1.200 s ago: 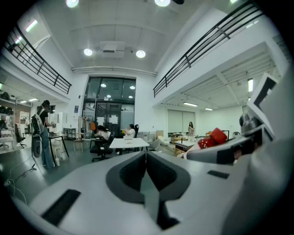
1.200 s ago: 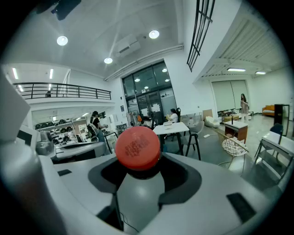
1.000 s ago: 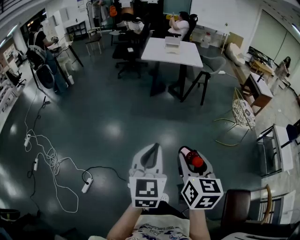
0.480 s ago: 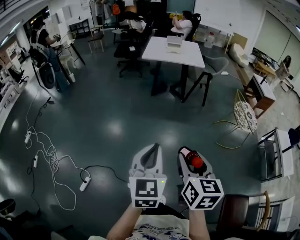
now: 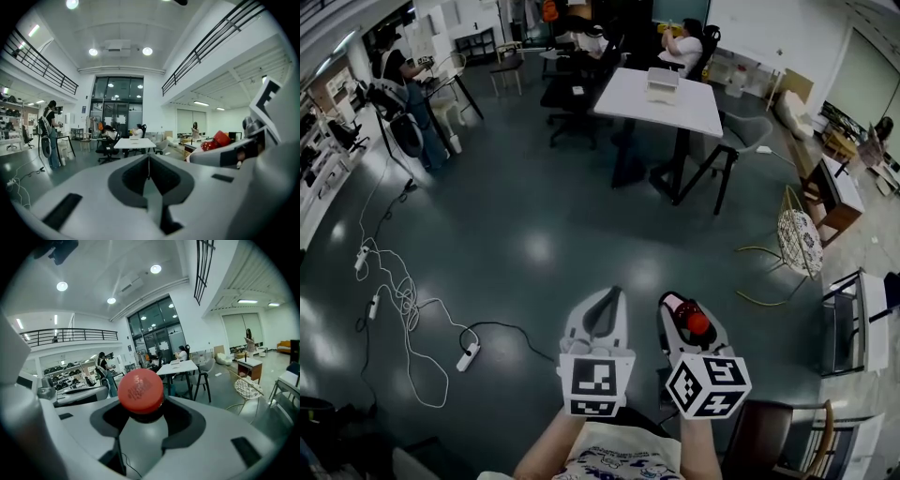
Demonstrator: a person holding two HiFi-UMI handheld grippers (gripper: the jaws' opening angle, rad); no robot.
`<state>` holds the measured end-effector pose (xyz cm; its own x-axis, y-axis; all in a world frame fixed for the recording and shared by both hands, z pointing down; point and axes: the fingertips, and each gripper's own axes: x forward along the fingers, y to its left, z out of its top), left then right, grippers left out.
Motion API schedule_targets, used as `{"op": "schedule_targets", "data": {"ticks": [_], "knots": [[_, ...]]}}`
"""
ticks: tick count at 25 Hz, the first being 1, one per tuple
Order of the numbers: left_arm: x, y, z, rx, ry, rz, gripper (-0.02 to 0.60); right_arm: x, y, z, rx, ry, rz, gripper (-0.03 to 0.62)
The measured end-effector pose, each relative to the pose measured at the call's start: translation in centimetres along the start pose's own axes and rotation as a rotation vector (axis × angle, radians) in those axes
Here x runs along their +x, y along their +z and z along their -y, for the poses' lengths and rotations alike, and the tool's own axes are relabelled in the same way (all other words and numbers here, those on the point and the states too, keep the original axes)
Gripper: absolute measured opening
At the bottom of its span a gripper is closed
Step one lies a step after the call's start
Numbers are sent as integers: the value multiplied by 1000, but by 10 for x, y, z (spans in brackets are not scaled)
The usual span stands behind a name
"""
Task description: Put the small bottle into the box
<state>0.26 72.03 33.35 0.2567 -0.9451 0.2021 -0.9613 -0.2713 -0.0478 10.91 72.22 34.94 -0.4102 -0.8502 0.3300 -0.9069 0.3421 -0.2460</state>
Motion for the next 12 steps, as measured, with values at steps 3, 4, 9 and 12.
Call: {"op": "schedule_targets", "data": {"ticks": [3, 4, 9, 12], "knots": [[10, 1, -2, -7, 8, -7, 20, 7, 1, 4, 0, 7, -13, 230], [14, 2, -4, -9, 10, -7, 20, 10, 2, 5, 0, 7, -14, 229], [39, 2, -13, -17, 8, -6, 20, 32, 8, 14, 4, 3, -14, 230], [64, 6, -17, -18, -8, -9, 20, 51, 18, 24, 8, -9, -9, 230]]}}
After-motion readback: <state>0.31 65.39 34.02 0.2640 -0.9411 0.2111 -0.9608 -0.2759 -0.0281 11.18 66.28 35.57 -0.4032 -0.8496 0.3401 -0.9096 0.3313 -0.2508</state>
